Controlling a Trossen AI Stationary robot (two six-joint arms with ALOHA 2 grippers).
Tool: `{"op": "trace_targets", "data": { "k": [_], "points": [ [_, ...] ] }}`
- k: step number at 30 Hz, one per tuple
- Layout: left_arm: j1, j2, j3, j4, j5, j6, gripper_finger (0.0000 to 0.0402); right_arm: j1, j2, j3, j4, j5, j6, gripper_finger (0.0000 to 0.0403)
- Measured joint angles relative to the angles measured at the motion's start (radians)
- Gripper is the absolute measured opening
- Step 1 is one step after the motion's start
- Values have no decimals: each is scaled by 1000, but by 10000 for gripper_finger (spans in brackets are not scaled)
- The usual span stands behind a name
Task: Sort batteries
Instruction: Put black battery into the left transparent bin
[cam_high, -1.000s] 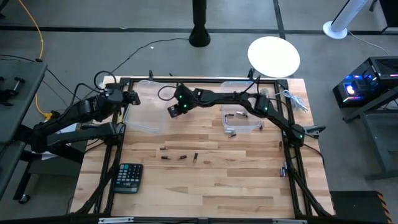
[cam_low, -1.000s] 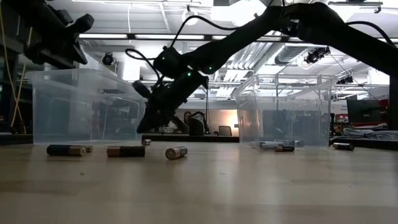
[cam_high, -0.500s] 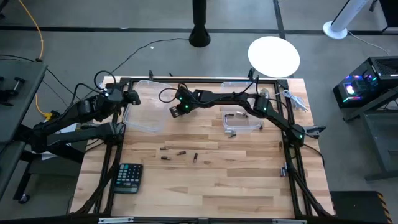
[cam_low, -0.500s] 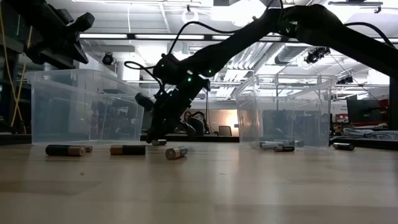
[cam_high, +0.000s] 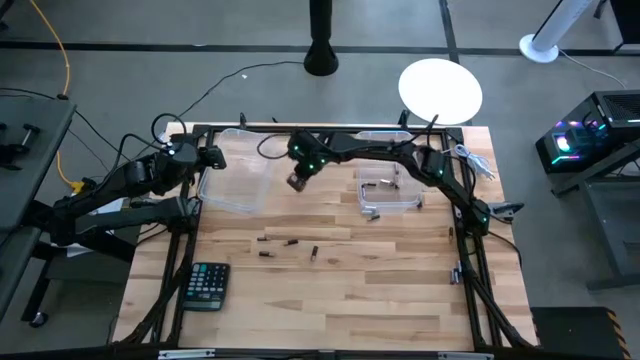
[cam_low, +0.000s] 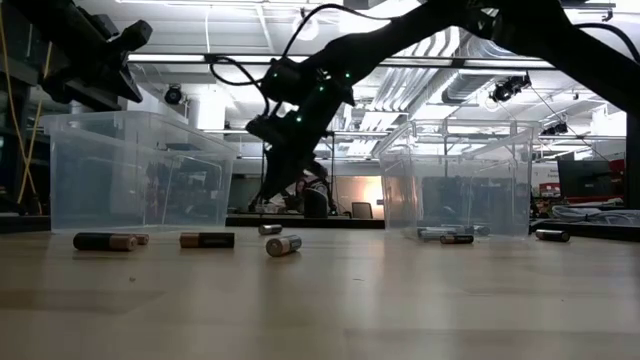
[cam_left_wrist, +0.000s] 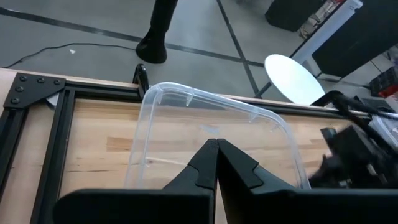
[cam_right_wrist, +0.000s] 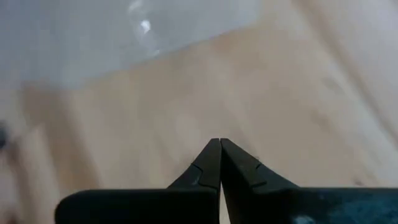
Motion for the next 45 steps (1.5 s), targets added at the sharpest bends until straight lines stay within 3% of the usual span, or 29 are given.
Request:
{"op": "trace_targets", "data": {
  "k": [5, 9, 15, 20, 32, 36, 41, 45],
  "points": [
    [0, 0, 0, 0, 8, 0, 0, -1, 12, 0, -33, -81, -233, 8],
    [0, 0, 0, -1, 18, 0, 0, -2, 19, 0, -78, -78, -368, 54],
    [0, 0, 0, -1, 18, -1, 0, 39, 19, 0, -131, 41, -691, 153],
    [0, 0, 0, 0, 18, -1, 0, 62, 29, 0, -124, 55, -855, 180],
    [0, 0, 0, 0, 26, -18, 0, 39, 63, 0, -180, 128, -888, 175],
    [0, 0, 0, 0, 28, -19, 0, 32, 93, 6, -207, 127, -813, 127],
    [-1, 0, 0, 10, 33, -19, 0, 35, 103, 7, -237, 77, -689, 28],
    [0, 0, 0, -8, 29, 1, 0, 36, 62, -1, -229, 68, -620, 25]
  ]
}}
